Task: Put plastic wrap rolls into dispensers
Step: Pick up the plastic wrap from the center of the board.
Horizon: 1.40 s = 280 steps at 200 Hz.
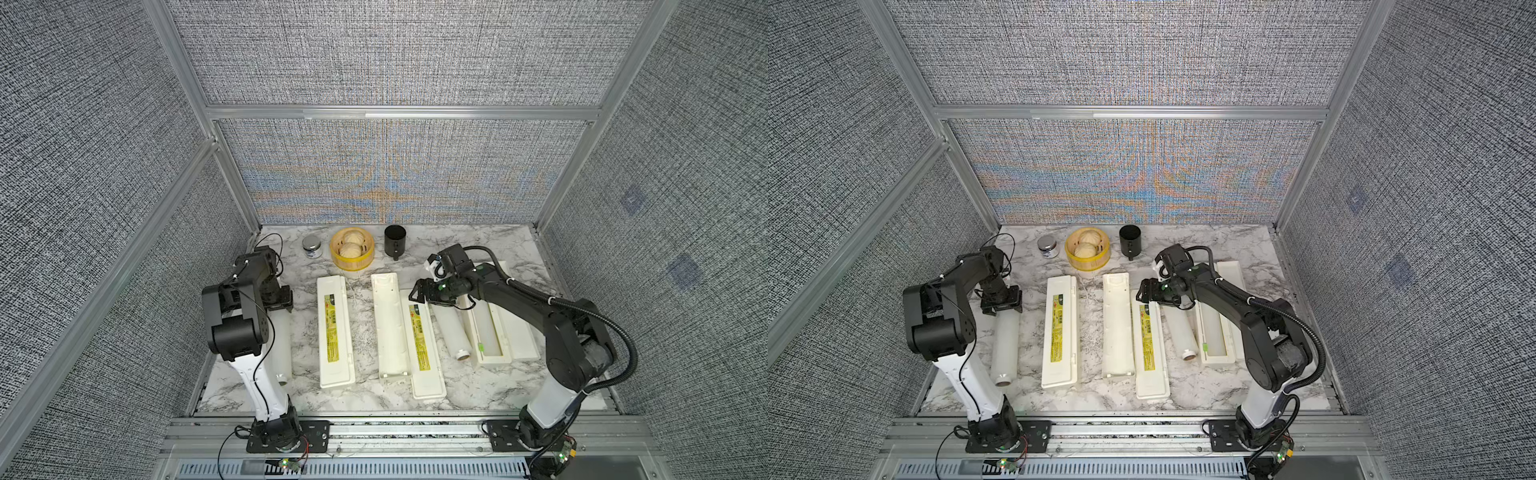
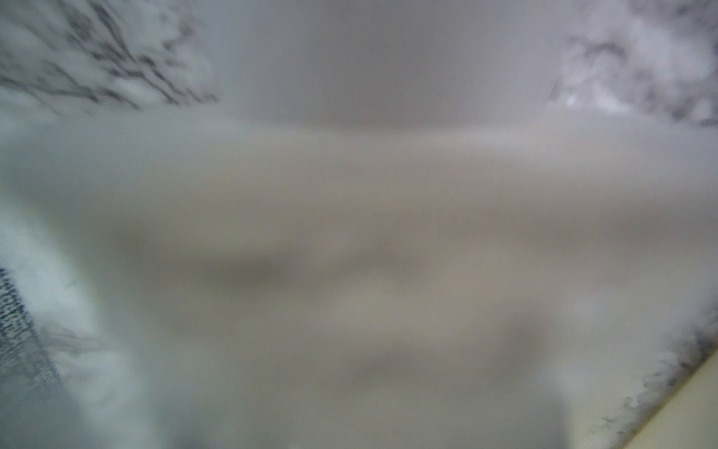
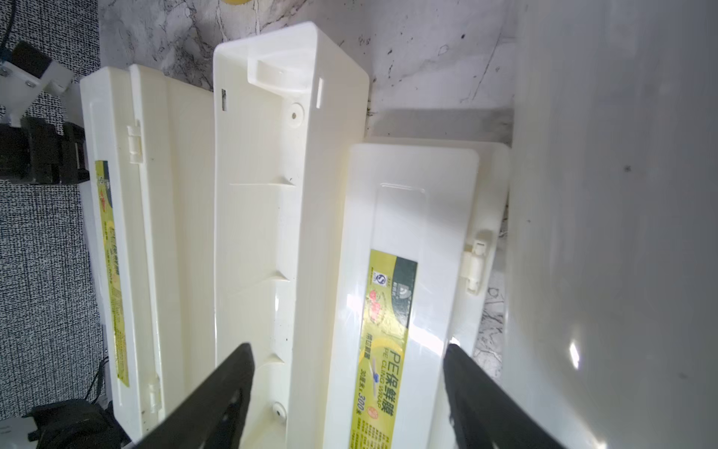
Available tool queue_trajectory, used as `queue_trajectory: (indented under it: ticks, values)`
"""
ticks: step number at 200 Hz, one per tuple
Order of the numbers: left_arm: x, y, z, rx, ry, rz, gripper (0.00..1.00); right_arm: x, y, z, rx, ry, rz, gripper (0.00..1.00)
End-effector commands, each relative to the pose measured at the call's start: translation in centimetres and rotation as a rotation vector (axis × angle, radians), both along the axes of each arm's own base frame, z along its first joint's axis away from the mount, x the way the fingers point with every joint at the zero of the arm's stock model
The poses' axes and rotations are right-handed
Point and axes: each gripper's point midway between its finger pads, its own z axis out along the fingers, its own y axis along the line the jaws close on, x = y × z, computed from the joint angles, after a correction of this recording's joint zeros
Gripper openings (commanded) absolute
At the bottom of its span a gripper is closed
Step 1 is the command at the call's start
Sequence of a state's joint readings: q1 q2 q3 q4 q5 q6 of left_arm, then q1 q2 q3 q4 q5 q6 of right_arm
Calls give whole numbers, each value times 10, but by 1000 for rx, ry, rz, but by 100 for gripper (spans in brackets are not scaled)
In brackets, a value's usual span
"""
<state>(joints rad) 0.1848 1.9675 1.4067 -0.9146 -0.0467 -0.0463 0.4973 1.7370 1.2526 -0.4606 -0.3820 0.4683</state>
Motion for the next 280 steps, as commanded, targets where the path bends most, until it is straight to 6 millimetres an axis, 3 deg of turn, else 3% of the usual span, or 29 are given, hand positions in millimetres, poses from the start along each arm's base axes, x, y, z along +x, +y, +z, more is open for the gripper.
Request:
queue_trajectory:
  ticks: [1,19,45,78,103,123,183,210,246,280]
  values:
    - [20,-7,7,-45,-87,30,66,-2,3,0,15,13,16,79]
    - [16,-19,7,-114,-76,51,76,-4,4,0,22,21,21,79]
    - [-14,-25,3,-106,23,52,83,-5,4,-1,22,18,18,81]
    - [-59,-26,-2,-64,119,84,85,-6,4,0,30,18,18,82]
    - [-79,-30,-4,-54,149,116,83,-6,5,1,35,18,23,82]
    - [-84,-37,-4,-52,156,114,78,-7,5,0,34,19,27,82]
    - [-74,-41,-10,-59,135,100,58,-13,3,5,37,16,33,82]
    - [-65,-40,11,-54,67,93,54,-17,-1,8,32,15,29,82]
    - [-58,-49,61,-98,-57,85,52,-17,-1,15,39,6,22,82]
    - [-64,-74,102,-170,-126,36,51,-18,-2,17,36,5,19,82]
